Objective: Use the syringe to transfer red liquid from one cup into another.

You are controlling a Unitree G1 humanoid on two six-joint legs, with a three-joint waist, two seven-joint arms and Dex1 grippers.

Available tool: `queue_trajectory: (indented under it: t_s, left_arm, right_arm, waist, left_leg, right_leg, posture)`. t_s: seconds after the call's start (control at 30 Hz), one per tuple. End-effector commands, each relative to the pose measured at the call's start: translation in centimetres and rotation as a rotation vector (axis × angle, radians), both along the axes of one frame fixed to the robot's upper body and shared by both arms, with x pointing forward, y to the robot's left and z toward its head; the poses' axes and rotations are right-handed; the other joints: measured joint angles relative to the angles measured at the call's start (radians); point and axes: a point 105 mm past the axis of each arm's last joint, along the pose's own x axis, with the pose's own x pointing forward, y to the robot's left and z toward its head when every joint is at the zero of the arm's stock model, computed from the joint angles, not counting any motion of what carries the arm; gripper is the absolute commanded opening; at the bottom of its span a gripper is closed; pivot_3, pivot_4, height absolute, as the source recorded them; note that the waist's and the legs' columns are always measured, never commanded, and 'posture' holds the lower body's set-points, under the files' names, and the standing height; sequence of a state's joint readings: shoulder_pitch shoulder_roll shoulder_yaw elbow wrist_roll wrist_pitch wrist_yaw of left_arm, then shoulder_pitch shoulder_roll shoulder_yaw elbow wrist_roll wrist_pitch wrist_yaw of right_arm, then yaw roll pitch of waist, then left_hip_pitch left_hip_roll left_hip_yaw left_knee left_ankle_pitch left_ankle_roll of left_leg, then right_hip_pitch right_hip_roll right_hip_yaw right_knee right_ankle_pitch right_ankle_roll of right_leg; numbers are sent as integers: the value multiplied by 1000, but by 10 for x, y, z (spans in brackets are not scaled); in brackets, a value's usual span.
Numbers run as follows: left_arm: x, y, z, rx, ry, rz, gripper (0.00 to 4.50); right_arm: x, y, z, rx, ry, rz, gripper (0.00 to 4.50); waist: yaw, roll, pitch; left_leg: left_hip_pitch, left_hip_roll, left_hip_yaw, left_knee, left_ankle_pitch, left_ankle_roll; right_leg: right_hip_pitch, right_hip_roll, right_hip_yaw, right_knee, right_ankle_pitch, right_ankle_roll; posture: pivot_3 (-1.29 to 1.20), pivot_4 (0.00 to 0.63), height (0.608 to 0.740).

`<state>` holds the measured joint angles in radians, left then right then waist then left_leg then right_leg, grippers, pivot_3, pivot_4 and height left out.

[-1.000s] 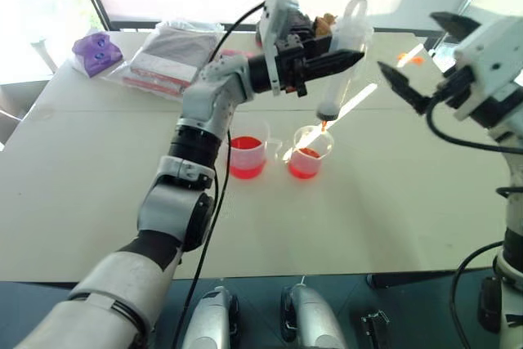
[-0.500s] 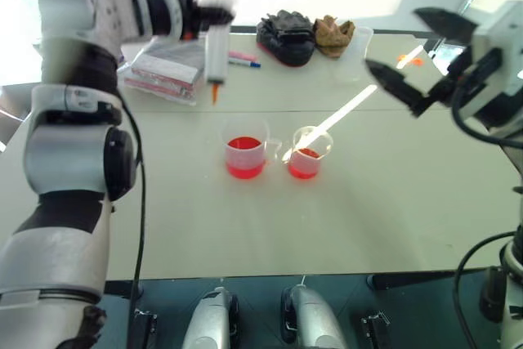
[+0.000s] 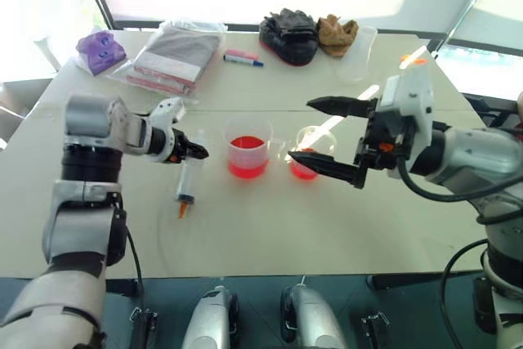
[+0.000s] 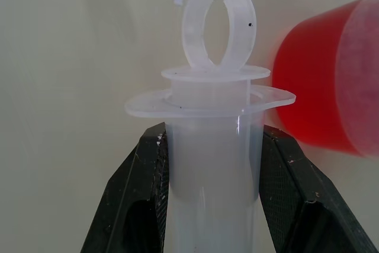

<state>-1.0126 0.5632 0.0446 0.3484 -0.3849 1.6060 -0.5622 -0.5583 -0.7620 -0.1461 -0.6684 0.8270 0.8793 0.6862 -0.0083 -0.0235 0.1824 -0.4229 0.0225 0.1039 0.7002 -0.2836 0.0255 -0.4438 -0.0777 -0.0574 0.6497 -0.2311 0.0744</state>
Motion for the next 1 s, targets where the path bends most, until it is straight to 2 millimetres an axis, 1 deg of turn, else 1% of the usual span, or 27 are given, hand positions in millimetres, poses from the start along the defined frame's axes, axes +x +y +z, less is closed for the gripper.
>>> queue_trajectory:
  t_s: [0.03,0.07,0.23,0.27,0.3,0.4,0.43,0.5,0.53,0.57,0.63,0.7,0.77,0.83,0.9,0.97,1.0]
  left_arm:
    - [0,2,13,-6,-43,3,2914]
    - [0,2,13,-4,-46,1,3165]
    - [-1,1,17,-2,-61,-15,4093]
    - [-1,0,19,-7,-73,-18,4334]
    - [-1,-1,22,-18,-84,-19,4483]
    - [0,2,32,-4,-158,-30,4483]
    - [2,3,39,-18,-200,-29,4483]
    - [7,10,62,-49,-339,-16,4483]
    - [11,16,78,-48,-439,1,4483]
    - [11,21,89,-47,-509,6,4483]
    - [7,29,112,-66,-643,-2,4483]
    - [-8,37,124,-53,-761,-55,4483]
    - [-28,41,120,-28,-812,-121,4483]
    - [-45,46,114,-15,-842,-139,4483]
    - [-61,55,100,42,-842,-150,4483]
    - [-75,64,85,50,-796,-133,4483]
    - [-82,67,79,59,-780,-119,4483]
  right_arm:
    - [-3,3,6,9,-43,7,4500]
    - [-2,3,5,6,-44,4,4500]
    - [0,1,3,6,-43,-11,4500]
    - [0,0,2,4,-43,-15,4500]
    - [0,-1,1,1,-43,-20,4500]
    - [2,-4,-1,-6,-41,-35,4500]
    - [3,-6,-2,-8,-39,-41,4500]
    - [5,-11,-4,-14,-34,-58,4500]
    - [7,-14,-6,-17,-28,-72,4500]
    - [9,-18,-7,-18,-23,-85,4500]
    - [13,-27,-10,-17,-10,-120,4500]
    - [18,-39,-12,-1,9,-166,4500]
    - [21,-51,-14,16,32,-207,4500]
    - [21,-58,-16,27,54,-226,4500]
    - [21,-62,-20,32,74,-238,4500]
    - [23,-65,-25,36,95,-251,4500]
    - [24,-67,-27,39,105,-258,4500]
  waist:
    - [-1,0,0]
    - [-1,0,0]
    - [-1,0,0]
    - [-1,0,0]
    - [0,0,0]
    - [0,0,0]
    - [-1,0,0]
    - [-1,0,0]
    - [-1,0,0]
    - [-2,0,0]
    - [-4,0,0]
    - [-5,1,0]
    - [-7,2,-1]
    - [-4,2,-1]
    - [-2,1,-1]
    - [-3,1,-1]
    - [-3,1,-1]
  left_leg:
    - [1,0,0,0,0,0]
    - [1,0,0,0,0,0]
    - [1,0,0,0,0,-1]
    - [1,0,0,0,0,-1]
    - [1,0,0,0,0,-1]
    - [1,-1,0,0,0,-1]
    - [1,-1,0,0,0,-1]
    - [1,-1,0,0,0,-1]
    - [1,-1,0,0,0,-1]
    - [1,-1,0,0,0,-1]
    - [1,-1,0,0,0,-1]
    - [1,-1,1,-1,1,-1]
    - [2,-1,2,-1,1,-1]
    - [3,0,2,-2,1,-2]
    - [3,0,1,-1,1,-2]
    - [3,0,1,-1,1,-2]
    - [4,0,1,-1,1,-2]
  right_leg:
    - [0,0,0,0,0,0]
    - [0,0,0,0,0,0]
    - [0,0,0,0,0,0]
    - [0,0,0,0,0,0]
    - [0,0,0,0,0,0]
    - [0,-1,0,0,0,0]
    - [0,-1,0,0,0,0]
    - [0,-1,0,0,0,0]
    - [0,-1,0,0,0,0]
    - [0,-1,0,0,0,0]
    - [0,-1,0,0,0,0]
    - [0,-2,0,0,0,0]
    - [0,-2,0,0,0,0]
    - [1,-3,0,0,0,0]
    - [1,-3,0,0,0,0]
    - [2,-4,0,-1,0,-1]
    - [3,-4,0,-2,-2,-4]
  posture:
    - [0,150,740]
    - [0,150,740]
    - [0,150,740]
    - [0,150,740]
    - [0,150,740]
    - [0,150,740]
    - [0,150,740]
    - [0,150,740]
    - [0,150,740]
    - [0,150,740]
    - [0,150,740]
    - [0,150,740]
    - [0,150,740]
    - [0,150,740]
    - [0,150,740]
    - [0,150,740]
    - [0,150,740]
